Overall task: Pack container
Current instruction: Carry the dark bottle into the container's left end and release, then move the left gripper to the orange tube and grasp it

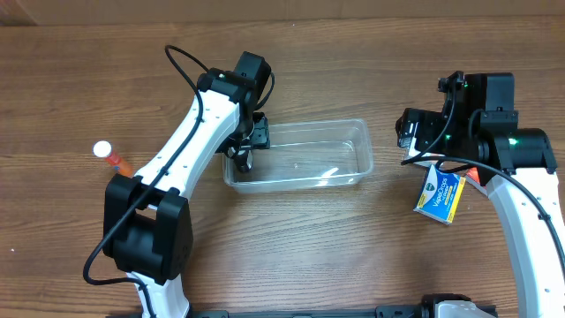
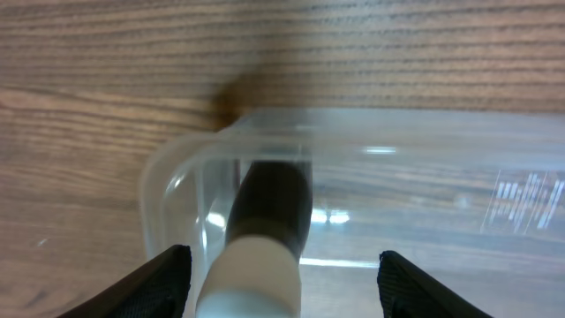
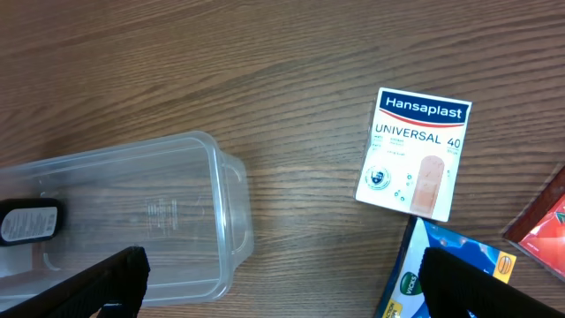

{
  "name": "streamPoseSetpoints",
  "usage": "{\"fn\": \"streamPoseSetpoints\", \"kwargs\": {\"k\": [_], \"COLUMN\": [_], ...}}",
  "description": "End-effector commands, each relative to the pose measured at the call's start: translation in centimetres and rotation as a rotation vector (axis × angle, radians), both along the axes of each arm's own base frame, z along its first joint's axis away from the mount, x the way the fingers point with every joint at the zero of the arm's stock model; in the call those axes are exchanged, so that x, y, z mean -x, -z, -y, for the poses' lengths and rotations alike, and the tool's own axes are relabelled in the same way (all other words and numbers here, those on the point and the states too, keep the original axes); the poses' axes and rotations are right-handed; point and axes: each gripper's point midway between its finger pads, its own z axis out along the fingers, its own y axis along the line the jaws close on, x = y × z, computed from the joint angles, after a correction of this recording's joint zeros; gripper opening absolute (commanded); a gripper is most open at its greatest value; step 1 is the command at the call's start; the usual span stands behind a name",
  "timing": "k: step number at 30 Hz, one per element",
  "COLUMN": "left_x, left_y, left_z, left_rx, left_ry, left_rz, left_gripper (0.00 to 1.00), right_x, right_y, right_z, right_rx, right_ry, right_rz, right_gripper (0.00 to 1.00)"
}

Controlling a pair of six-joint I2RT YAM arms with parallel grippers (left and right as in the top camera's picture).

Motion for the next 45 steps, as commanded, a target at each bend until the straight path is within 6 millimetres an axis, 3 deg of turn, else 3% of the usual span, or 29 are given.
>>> {"fn": "streamPoseSetpoints", "kwargs": {"k": [1, 4, 5, 9, 12, 16, 19, 22, 28, 32, 38, 43, 45], "left_x": [-1.8, -3.1, -3.5, -3.3, -2.2, 0.3, 1.9, 3.6, 4.1, 2.6, 2.7, 2.6, 2.4], "left_y": [-3.1, -7.7, -9.4, -15.9, -20.0, -21.6, -20.5, -18.2, -12.0, -7.6, -2.1, -0.7, -0.7], "left_z": [0.3, 0.2, -0.1, -3.2, -8.5, -17.0, -21.8, -25.1, -28.2, -27.5, -27.4, -27.7, -28.0], "left_rx": [0.003, 0.001, -0.012, -0.036, -0.029, -0.063, -0.086, -0.095, -0.064, 0.044, 0.048, 0.034, 0.022], "left_ry": [0.016, 0.011, 0.006, -0.093, -0.265, -0.485, -0.608, -0.703, -0.728, -0.595, -0.574, -0.575, -0.576], "left_rz": [0.063, 0.143, 0.177, 0.269, 0.348, 0.344, 0.278, 0.191, 0.077, 0.073, 0.044, 0.054, 0.067], "left_gripper": [0.72, 0.84, 0.97, 1.0, 1.0, 1.0, 1.0, 1.0, 1.0, 1.0, 1.0, 0.93, 0.84], "right_x": [-0.4, -0.4, -0.4, -0.5, -0.5, -0.5, -0.5, -0.5, -0.4, -0.5, -0.5, -0.5, -0.5], "right_y": [-1.2, -1.2, -1.2, -1.2, -1.2, -1.2, -1.2, -1.2, -1.2, -1.2, -1.2, -1.2, -1.2], "right_z": [0.0, 0.0, 0.0, 0.0, 0.0, 0.0, 0.0, 0.0, 0.0, 0.0, 0.0, 0.0, 0.0], "right_rx": [-0.01, -0.009, -0.009, -0.009, -0.009, -0.007, -0.007, -0.007, -0.007, -0.008, -0.008, -0.008, -0.008], "right_ry": [0.002, 0.002, 0.002, 0.002, 0.001, -0.001, -0.001, -0.001, -0.001, -0.001, -0.001, -0.001, -0.001], "right_rz": [0.031, 0.031, 0.031, 0.032, 0.032, 0.032, 0.032, 0.032, 0.032, 0.034, 0.035, 0.034, 0.035], "right_gripper": [1.0, 1.0, 1.0, 1.0, 1.0, 1.0, 1.0, 1.0, 1.0, 1.0, 1.0, 1.0, 1.0]}}
